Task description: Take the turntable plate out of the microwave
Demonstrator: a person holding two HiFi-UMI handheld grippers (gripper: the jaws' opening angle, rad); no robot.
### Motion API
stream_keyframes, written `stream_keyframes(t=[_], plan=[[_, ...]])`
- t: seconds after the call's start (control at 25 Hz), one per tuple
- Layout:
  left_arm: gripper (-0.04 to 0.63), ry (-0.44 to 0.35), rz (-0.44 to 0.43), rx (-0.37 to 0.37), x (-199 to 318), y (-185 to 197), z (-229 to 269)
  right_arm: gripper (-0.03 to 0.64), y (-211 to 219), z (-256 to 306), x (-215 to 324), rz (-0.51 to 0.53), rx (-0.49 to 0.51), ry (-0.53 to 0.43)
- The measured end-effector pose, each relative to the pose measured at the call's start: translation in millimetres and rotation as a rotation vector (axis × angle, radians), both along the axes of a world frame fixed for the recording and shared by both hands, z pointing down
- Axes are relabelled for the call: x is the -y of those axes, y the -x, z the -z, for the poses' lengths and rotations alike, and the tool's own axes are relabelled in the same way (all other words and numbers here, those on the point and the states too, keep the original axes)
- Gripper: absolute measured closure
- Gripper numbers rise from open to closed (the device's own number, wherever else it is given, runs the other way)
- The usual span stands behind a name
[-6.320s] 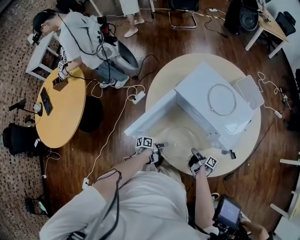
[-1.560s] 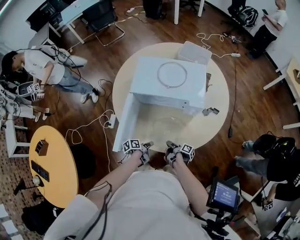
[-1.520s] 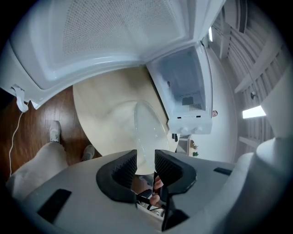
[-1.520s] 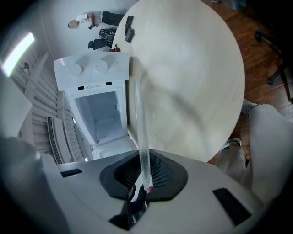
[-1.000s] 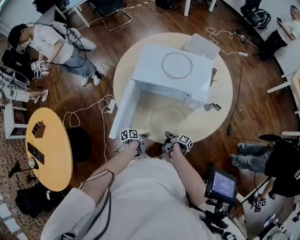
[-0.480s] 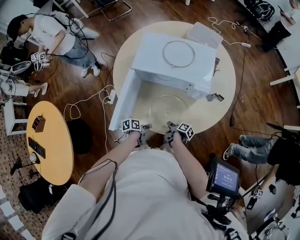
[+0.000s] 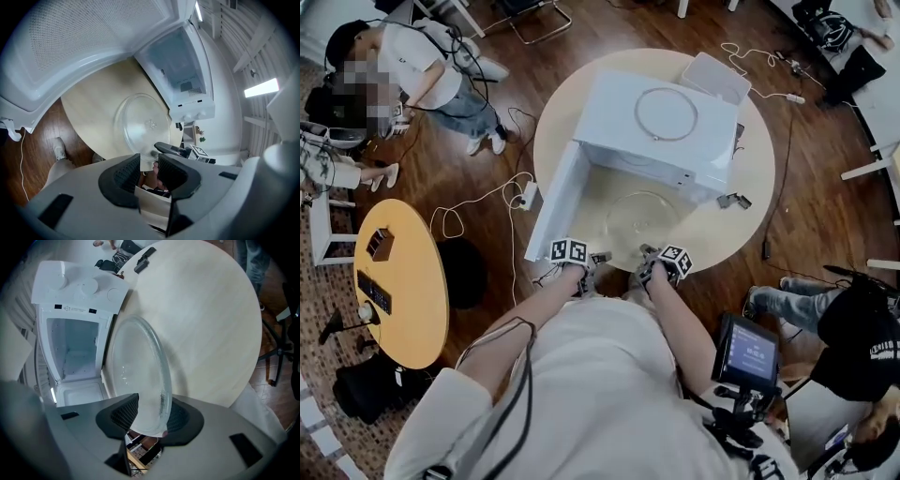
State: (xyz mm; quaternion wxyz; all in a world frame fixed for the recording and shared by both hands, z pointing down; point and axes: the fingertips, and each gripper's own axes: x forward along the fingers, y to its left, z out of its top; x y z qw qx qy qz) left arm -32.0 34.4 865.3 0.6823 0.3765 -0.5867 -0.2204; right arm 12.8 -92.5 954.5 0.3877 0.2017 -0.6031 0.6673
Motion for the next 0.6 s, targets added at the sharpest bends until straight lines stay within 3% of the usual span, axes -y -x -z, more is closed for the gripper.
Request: stream_keyframes(t=[0.36, 0.6], plan=[[0.486, -0.008, -0.002, 0.004, -9, 2, 2, 0.462, -2, -6, -2, 0.026, -0.072, -0.003], [0.486, -0.010, -0.009, 0.009, -12, 3, 1, 0.432, -9, -9, -4, 0.047, -0.207, -0.012]])
